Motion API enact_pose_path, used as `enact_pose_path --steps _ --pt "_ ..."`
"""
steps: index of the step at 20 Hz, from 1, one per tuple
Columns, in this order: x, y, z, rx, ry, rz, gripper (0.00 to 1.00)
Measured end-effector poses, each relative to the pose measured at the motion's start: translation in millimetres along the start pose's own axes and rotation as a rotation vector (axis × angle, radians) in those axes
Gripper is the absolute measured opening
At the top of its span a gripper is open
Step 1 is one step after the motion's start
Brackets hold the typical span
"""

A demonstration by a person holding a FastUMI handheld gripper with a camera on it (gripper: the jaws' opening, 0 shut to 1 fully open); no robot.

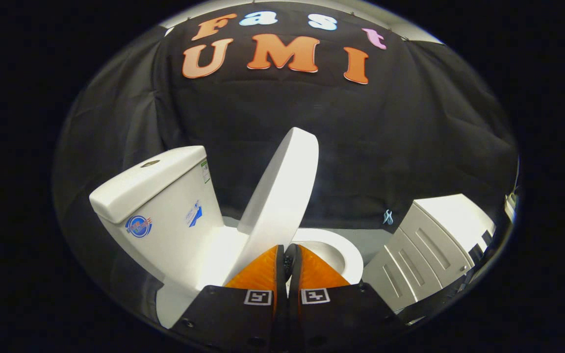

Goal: Open the toilet lid.

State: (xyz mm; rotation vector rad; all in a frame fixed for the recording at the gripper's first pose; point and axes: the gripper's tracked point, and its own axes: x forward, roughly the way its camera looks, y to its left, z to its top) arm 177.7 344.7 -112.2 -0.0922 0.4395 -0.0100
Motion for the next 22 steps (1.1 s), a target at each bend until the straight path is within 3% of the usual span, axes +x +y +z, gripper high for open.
enact_pose_path --steps 7,12,22 --pt "-7.9 59.3 20.2 -0.081 -0.079 0.038 0.08" --pt "-10.6 103.1 27.0 -0.182 -0.126 0.016 0.08" --pt "-8.8 172.6 28.8 -0.256 -0.171 0.039 0.08"
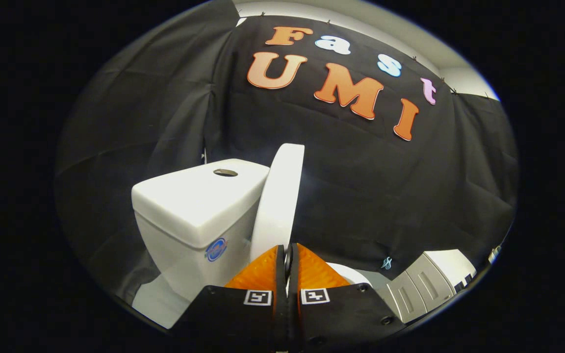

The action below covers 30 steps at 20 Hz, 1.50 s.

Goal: Open the toilet lid.

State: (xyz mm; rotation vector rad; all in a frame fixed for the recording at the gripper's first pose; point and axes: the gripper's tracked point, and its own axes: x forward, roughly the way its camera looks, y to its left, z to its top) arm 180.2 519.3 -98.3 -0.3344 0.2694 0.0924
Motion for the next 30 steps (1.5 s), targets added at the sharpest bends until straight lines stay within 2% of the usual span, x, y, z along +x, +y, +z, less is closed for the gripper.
enact_pose_path --steps 5,10,12,13,16,19,23,30 --pt "1.1 25.0 6.6 -0.055 -0.02 -0.014 0.08" --pt "1.4 24.4 3.0 -0.07 0.002 -0.045 0.09" --pt "2.8 30.8 0.2 -0.053 0.015 -0.004 0.18" --pt "3.3 28.4 1.3 -0.043 0.01 0.004 0.31" --pt "3.1 37.5 0.3 -0.023 0.013 0.083 0.48" --pt "-7.3 31.4 6.7 -0.015 -0.011 0.101 0.66" --pt "-23.7 6.3 27.9 0.031 -0.087 0.1 0.8" --pt "-20.8 -73.2 56.9 0.115 -0.157 0.09 0.81"
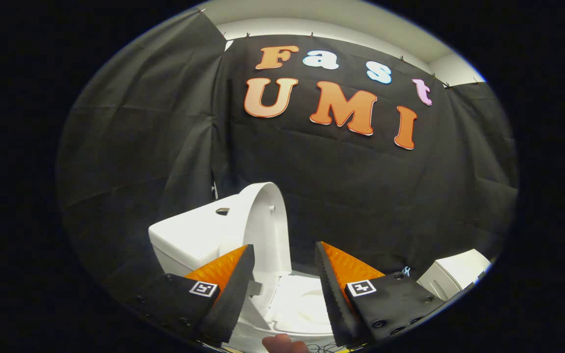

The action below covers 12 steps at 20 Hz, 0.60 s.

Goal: Open the toilet lid.

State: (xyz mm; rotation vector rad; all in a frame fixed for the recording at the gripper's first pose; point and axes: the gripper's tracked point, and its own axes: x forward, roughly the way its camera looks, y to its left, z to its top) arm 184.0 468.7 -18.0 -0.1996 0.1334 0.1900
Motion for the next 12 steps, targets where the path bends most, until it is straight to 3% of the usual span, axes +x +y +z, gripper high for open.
enact_pose_path --steps 6,12 --pt "-17.7 -101.0 7.4 0.156 -0.02 0.0 0.81" --pt "-54.0 -209.3 24.6 0.18 -0.077 -0.077 0.81"
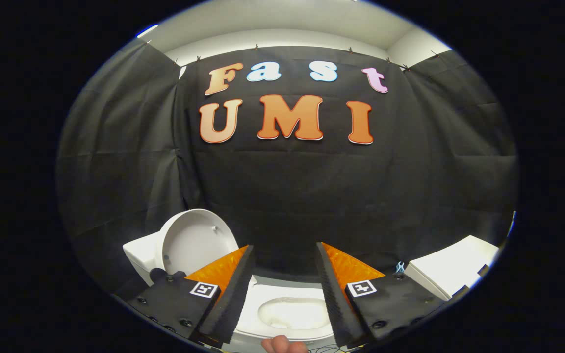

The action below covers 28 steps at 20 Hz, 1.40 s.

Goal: Open the toilet lid.

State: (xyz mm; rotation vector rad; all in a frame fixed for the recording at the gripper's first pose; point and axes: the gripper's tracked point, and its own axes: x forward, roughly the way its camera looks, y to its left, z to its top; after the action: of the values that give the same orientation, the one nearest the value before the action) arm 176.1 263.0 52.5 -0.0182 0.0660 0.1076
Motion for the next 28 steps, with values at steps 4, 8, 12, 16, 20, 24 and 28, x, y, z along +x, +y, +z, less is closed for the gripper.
enact_pose_path --steps 4,8,12,16,20,24,28 --pt "-24.5 -59.2 5.5 0.003 -0.021 -0.018 0.81" --pt "-50.3 -113.3 -1.1 -0.015 -0.019 -0.064 0.81" --pt "-72.5 -154.7 -11.6 0.013 -0.013 -0.1 0.81" --pt "-91.1 -181.1 -33.0 0.05 0.005 -0.112 0.82" --pt "-103.8 -212.6 -47.6 0.045 0.007 -0.16 0.82" --pt "-110.3 -230.9 -76.3 0.071 0.029 -0.181 0.82" --pt "-111.4 -247.5 -92.1 0.089 0.04 -0.217 0.82"
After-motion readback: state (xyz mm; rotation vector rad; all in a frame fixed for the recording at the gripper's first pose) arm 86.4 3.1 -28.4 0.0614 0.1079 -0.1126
